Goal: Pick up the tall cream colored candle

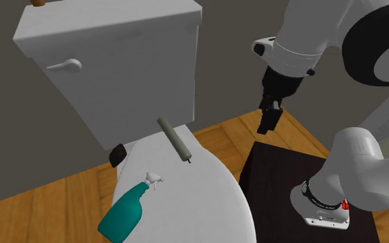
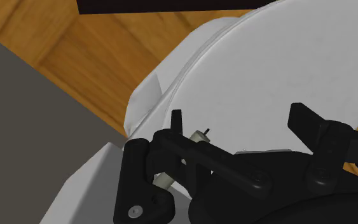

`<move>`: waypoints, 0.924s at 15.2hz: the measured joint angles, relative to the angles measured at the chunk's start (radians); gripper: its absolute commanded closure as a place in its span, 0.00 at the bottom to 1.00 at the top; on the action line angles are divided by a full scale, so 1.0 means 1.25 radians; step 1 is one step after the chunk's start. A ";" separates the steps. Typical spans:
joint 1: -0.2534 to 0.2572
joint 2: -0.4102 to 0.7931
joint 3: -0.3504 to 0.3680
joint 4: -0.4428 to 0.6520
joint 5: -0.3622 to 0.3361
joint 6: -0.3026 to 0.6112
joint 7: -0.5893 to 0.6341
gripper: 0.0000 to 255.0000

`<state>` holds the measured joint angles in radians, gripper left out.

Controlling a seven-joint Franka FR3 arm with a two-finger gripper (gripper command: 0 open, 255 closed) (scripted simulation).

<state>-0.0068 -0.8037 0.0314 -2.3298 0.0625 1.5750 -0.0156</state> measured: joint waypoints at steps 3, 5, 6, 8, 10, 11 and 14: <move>-0.005 0.021 0.009 -0.009 0.005 0.031 0.019 0.00; -0.014 0.057 0.016 -0.022 0.009 0.081 0.041 0.00; -0.018 0.078 0.021 -0.024 0.012 0.107 0.055 0.00; -0.027 0.118 0.031 -0.038 0.016 0.163 0.083 0.00; -0.036 0.166 0.041 -0.037 0.019 0.214 0.112 0.00; -0.040 0.196 0.048 -0.029 0.021 0.238 0.129 0.00; -0.055 0.274 0.059 -0.019 0.021 0.311 0.170 0.00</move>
<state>-0.0751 -0.4611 0.1051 -2.3534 0.0883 1.9633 0.1965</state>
